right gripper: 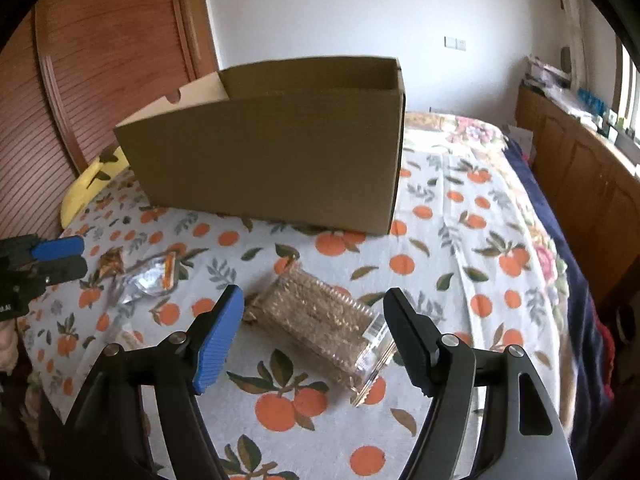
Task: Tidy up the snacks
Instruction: 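Move both tools back over the packets on the bed, then grasp the copper foil packet with the left tool while the right tool grasps the clear granola pack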
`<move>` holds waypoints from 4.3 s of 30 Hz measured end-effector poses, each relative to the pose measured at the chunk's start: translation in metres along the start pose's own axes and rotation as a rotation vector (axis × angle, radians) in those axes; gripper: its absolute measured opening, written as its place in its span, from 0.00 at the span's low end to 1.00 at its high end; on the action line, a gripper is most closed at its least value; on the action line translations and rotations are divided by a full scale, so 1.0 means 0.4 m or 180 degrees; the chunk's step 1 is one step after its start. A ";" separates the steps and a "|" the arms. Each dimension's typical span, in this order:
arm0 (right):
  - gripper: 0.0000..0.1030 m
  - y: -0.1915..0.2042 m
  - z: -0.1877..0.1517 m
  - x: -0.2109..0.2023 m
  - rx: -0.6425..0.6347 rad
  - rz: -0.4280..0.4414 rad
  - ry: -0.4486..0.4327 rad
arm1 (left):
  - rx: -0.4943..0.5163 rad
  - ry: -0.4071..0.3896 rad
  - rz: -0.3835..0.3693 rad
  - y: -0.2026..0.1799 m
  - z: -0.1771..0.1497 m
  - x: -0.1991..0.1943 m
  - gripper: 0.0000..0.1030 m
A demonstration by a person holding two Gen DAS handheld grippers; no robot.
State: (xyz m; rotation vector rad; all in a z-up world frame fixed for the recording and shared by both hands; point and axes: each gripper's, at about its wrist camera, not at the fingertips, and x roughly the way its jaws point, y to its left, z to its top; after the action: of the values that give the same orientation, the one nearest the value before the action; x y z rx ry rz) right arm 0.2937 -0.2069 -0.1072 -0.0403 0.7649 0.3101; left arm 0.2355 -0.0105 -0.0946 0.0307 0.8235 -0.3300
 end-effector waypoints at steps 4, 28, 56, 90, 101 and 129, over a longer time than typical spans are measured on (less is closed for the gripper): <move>0.72 -0.001 -0.012 0.021 -0.0005 -0.0039 0.0012 | -0.0144 0.0046 0.0068 0.027 -0.014 0.013 0.39; 0.74 0.003 -0.024 0.047 -0.0022 -0.0126 0.0019 | -0.0624 0.0411 0.0263 0.092 0.004 0.115 0.39; 0.75 0.002 -0.026 0.050 -0.0019 -0.0097 0.0032 | -0.0968 0.0098 0.0251 0.173 0.017 0.072 0.39; 0.74 0.021 0.009 0.063 -0.0369 0.0059 0.0204 | -0.0410 0.0218 0.0348 0.142 -0.016 0.121 0.19; 0.82 -0.019 0.049 0.115 -0.0653 0.0411 0.0636 | -0.0397 0.0138 0.0206 0.117 -0.019 0.067 0.19; 0.43 0.049 -0.009 0.093 -0.0727 0.0166 0.0836 | -0.0288 -0.0205 0.0027 0.052 0.003 -0.078 0.19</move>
State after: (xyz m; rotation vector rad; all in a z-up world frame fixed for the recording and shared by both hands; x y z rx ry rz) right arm 0.3108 -0.1789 -0.1338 -0.2814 0.9890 0.4466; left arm 0.2231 0.0178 -0.0732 -0.0607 0.7734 -0.2840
